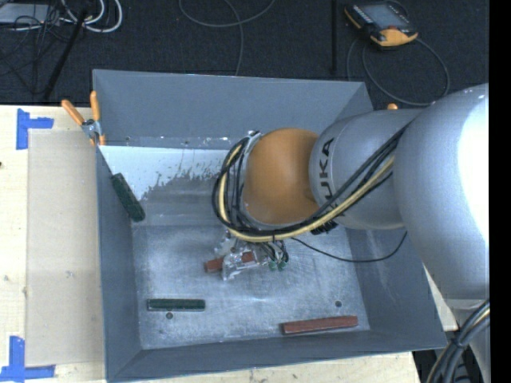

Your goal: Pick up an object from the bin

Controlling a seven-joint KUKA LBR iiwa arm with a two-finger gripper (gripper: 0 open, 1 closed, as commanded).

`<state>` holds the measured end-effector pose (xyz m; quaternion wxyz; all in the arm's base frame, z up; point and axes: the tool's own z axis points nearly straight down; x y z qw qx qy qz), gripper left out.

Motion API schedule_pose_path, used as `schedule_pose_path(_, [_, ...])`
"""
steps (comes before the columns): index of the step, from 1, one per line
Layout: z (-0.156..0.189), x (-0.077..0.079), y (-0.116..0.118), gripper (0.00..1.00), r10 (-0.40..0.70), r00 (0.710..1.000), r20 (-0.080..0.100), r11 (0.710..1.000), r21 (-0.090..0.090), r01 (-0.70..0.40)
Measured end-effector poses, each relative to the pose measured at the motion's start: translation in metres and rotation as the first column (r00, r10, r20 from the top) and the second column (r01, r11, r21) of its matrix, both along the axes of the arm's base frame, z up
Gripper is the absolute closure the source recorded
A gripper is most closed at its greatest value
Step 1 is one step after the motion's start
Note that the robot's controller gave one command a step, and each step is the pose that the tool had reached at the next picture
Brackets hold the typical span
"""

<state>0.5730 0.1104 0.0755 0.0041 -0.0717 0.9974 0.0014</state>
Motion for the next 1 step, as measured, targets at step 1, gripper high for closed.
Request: schedule_pose_path(1, [0.1788, 0.0175, 0.0036, 1.0, -0.011, 1.0, 0.002, 1.0, -0.002, 0.011])
